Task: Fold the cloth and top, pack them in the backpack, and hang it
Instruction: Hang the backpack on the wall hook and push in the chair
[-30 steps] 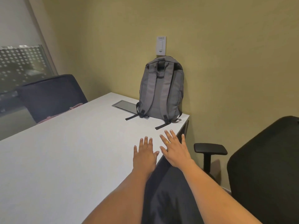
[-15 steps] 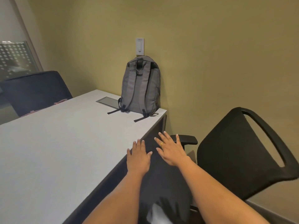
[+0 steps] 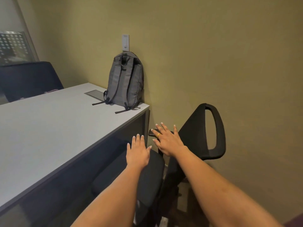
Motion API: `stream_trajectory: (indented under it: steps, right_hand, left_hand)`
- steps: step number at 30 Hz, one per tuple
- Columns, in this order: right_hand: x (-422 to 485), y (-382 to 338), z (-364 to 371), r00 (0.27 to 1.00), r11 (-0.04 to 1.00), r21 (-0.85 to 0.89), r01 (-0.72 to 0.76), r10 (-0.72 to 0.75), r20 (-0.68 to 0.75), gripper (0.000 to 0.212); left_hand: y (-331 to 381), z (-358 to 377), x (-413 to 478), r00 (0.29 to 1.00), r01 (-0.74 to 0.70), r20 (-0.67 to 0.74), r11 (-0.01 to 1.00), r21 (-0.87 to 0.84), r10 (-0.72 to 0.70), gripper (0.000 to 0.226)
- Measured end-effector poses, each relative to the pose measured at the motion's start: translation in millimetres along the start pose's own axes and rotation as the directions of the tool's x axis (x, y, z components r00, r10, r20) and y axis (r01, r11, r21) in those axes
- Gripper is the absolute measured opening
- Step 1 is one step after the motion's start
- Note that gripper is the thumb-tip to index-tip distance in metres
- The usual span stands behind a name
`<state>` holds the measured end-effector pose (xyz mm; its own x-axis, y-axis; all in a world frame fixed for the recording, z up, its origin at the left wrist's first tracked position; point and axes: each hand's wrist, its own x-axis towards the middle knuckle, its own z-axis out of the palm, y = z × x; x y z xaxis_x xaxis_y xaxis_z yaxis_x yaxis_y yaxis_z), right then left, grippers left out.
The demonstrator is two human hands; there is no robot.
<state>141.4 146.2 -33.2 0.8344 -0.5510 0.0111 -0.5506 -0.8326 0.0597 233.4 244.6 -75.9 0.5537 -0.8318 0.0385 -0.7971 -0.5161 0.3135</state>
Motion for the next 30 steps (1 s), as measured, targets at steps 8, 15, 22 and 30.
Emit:
stream_trajectory:
  steps: [8,15,22,30]
  right_hand:
    - [-8,64,-16,1.0,0.999,-0.045,-0.022,0.023,0.006,0.05]
    - [10,128,-25,0.999,0.997,-0.082,-0.008,0.01,0.032,0.052]
    - [34,181,-22,0.997,0.998,-0.062,0.028,-0.023,0.074,0.053]
    - [57,237,-11,0.991,0.992,-0.065,0.104,-0.098,0.093,0.053]
  left_hand:
    - [58,11,21,1.0,0.02,0.016,0.996,-0.087,-0.019,0.061]
    - [104,19,60,0.996,0.082,-0.024,0.983,-0.165,-0.087,0.062]
    - [138,25,89,0.991,0.12,-0.033,0.979,-0.167,-0.127,0.061]
    - [171,39,113,0.987,0.156,-0.031,0.981,-0.114,-0.16,0.061]
